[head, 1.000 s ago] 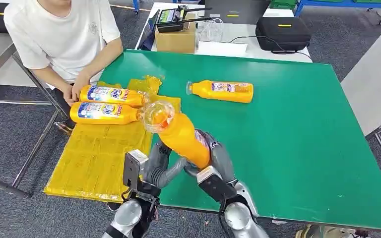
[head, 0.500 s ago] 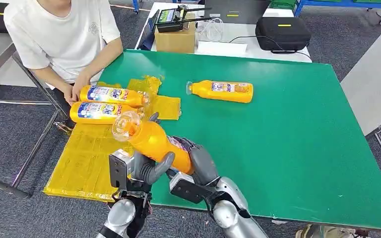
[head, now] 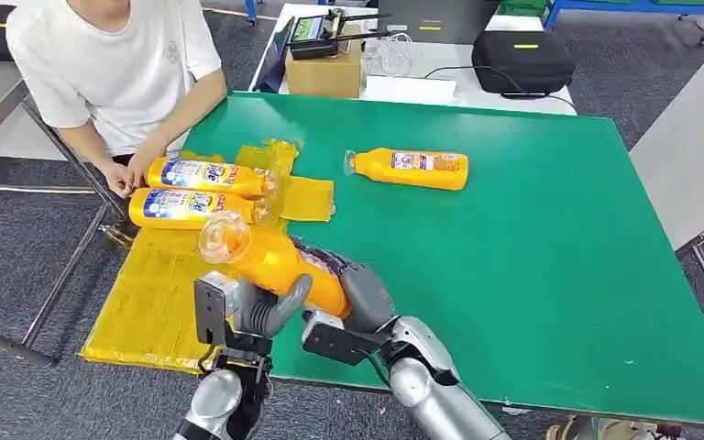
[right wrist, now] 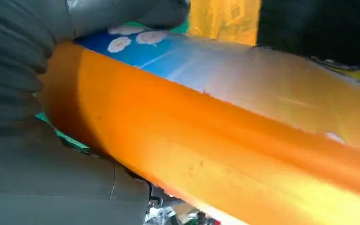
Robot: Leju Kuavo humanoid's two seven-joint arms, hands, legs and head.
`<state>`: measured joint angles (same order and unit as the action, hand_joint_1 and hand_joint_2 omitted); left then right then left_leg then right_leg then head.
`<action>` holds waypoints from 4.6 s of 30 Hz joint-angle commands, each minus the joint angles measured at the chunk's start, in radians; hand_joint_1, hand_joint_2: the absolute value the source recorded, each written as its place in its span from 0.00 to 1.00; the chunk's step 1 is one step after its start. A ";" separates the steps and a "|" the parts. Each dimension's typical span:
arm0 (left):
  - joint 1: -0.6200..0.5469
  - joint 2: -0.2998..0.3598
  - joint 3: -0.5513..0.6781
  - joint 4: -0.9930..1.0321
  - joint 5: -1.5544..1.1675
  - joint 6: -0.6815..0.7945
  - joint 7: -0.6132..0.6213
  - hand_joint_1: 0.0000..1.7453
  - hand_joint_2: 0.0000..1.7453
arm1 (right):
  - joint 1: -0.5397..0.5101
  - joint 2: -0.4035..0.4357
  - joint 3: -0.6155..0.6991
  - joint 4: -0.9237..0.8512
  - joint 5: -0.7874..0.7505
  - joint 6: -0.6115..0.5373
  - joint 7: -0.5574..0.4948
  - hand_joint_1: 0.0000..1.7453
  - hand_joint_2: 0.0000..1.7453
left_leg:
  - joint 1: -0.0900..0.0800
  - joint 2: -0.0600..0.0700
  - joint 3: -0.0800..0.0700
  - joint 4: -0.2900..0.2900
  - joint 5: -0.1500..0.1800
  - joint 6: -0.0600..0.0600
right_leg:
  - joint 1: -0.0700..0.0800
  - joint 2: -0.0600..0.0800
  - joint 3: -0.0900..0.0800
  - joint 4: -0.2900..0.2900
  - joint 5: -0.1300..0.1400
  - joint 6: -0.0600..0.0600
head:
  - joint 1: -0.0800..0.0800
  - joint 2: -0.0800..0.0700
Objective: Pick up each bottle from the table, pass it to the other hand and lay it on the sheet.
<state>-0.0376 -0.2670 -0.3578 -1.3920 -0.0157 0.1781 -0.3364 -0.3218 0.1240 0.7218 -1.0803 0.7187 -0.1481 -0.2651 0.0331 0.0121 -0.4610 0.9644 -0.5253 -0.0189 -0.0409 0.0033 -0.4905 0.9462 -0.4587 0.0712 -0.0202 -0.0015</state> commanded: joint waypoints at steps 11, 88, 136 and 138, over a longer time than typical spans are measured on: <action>-0.121 0.004 0.076 0.069 0.056 0.126 -0.011 1.00 1.00 | 0.057 0.023 -0.047 -0.003 0.001 -0.141 -0.044 0.00 0.00 | 0.001 -0.003 0.000 -0.001 0.000 0.003 | 0.002 -0.002 0.001 -0.001 0.000 -0.005 | 0.000 0.000; -0.183 0.026 0.209 -0.062 -0.158 0.331 -0.191 0.00 1.00 | 0.119 -0.029 -0.131 -0.060 0.068 -0.226 -0.100 0.00 1.00 | 0.000 -0.001 0.000 0.000 0.002 0.000 | 0.001 -0.001 -0.002 0.005 0.000 -0.003 | 0.000 0.000; -0.005 0.084 0.069 -0.222 -0.335 0.301 -0.223 0.00 1.00 | 0.123 -0.237 -0.291 -0.039 0.491 -0.064 0.140 0.00 1.00 | -0.001 0.001 0.001 -0.001 0.002 -0.001 | -0.001 0.001 -0.002 0.004 0.001 -0.003 | -0.001 0.000; -0.009 0.087 0.066 -0.218 -0.337 0.303 -0.222 0.00 1.00 | 0.107 -0.237 -0.277 -0.006 0.494 -0.065 0.141 0.00 1.00 | -0.001 0.001 0.002 -0.002 0.002 0.000 | 0.000 0.001 -0.001 0.003 0.001 -0.004 | -0.001 0.000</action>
<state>-0.0164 -0.2167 -0.2663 -1.6503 -0.3494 0.4764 -0.5661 -0.1225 -0.1385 0.3887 -1.2570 1.2158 -0.2270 -0.1175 0.0318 0.0120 -0.4616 0.9645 -0.5236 -0.0212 -0.0426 0.0032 -0.4930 0.9514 -0.4587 0.0711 -0.0210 -0.0015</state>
